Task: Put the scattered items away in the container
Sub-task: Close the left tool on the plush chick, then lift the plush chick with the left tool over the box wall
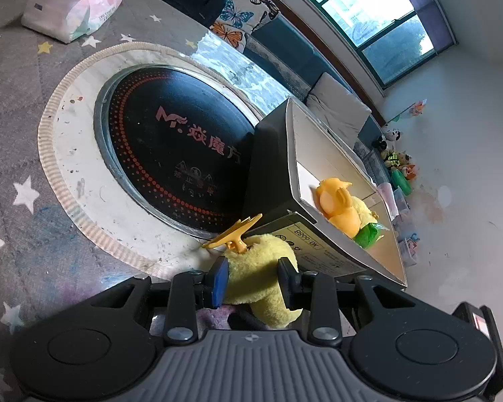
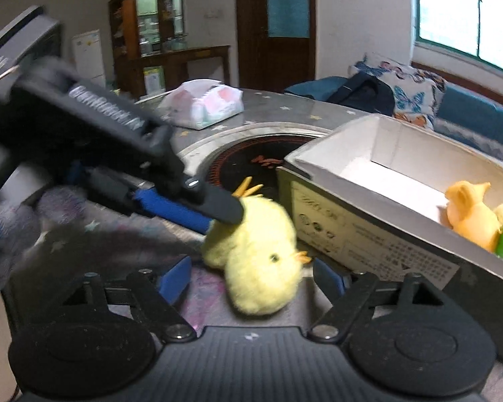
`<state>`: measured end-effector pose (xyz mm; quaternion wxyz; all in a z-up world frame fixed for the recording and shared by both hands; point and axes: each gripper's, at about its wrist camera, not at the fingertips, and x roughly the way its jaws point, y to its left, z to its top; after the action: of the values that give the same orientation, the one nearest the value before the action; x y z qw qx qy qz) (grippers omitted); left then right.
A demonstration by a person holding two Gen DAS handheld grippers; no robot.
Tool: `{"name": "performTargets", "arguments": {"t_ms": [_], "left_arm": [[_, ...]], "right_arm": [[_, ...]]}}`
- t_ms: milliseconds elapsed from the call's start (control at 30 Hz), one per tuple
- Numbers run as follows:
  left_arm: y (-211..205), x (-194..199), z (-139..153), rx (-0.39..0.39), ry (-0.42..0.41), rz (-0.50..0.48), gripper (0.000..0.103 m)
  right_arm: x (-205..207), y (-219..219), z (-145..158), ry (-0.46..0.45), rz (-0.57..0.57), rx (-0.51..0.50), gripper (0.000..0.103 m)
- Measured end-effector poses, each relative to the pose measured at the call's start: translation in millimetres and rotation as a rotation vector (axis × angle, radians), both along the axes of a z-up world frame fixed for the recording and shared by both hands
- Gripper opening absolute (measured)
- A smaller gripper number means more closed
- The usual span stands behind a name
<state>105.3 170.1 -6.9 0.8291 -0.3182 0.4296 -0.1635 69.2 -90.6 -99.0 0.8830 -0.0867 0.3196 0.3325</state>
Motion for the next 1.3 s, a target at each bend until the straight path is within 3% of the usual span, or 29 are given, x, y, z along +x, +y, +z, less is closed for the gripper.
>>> {"name": "performTargets", "arguments": {"t_ms": [367,500,900,1067,1300], "left_arm": [[4.0,-0.5,-6.8,-0.037,0.014,0.024,0.039],[5.3,-2.6,-8.1,-0.052,0.028,0.036,0.040],[4.6,-3.4,-11.9,-0.058,0.014,0.068,0.043],[4.3,-6.2,-12.2,-0.062,-0.004,0.056,0.043],[-9.1,-20.3,1.8,-0.057,-0.017,0.013,0.044]], "right_arm": [[10.4,2.3,-1.5,0.000,-0.002,0.007,0.060],[8.9,-1.6,-0.4,0.012,-0.006,0.019,0.049],[14.9,-1.4,-6.5,0.037,-0.016,0.051,0.052],[10.9,-2.7,-7.7,0.037,-0.030,0.060,0.045],[-8.9,-20.1,4.3,0.028,-0.046,0.097,0.043]]}}
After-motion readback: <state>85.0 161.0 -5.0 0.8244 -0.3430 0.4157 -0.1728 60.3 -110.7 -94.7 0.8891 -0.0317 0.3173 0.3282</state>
